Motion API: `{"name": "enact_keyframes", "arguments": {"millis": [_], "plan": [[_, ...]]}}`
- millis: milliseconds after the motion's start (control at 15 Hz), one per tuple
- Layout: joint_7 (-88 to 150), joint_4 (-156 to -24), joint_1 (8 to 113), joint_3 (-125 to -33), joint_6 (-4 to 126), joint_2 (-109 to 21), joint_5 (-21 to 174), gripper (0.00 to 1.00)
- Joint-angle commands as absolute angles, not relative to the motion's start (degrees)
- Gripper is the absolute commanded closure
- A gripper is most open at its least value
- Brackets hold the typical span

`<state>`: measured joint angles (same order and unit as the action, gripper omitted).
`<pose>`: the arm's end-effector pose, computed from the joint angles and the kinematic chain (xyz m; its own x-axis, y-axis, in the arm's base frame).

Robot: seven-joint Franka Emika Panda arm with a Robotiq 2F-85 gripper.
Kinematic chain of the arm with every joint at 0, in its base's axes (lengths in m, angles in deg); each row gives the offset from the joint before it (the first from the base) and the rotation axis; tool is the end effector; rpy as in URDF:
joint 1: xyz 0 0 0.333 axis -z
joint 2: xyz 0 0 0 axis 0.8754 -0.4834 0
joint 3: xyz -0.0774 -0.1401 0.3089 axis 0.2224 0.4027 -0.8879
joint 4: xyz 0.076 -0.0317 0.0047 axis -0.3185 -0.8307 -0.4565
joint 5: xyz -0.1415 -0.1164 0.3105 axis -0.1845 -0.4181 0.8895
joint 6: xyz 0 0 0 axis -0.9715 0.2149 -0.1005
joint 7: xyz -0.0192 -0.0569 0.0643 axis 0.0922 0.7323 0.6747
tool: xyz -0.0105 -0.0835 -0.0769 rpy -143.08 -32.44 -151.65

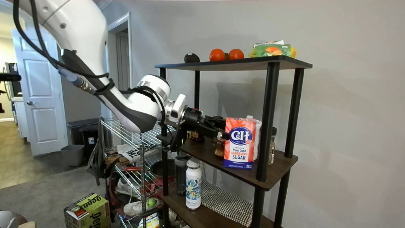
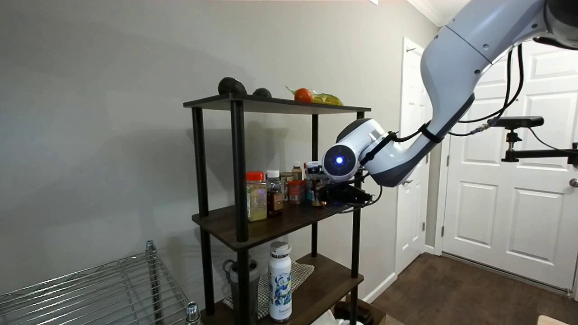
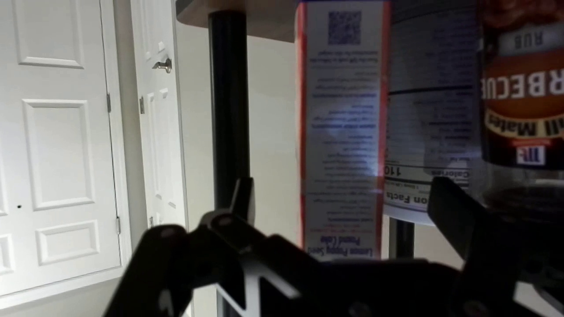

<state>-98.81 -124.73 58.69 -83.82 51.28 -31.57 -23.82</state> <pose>0.5374 -0.0107 0.4213 0.1039 -0.2186 0.9703 -0.7896 -0.6113 -0.0532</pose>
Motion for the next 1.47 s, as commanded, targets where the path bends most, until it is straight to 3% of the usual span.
{"name": "enact_keyframes", "arguments": {"millis": [0, 1400], "plan": [[-99.3, -126.9, 58.8, -84.8, 52.1, -30.1, -24.8, 0.0], [-105.6, -143.4, 51.7, -91.6, 43.6, -20.5, -21.8, 0.0]]}}
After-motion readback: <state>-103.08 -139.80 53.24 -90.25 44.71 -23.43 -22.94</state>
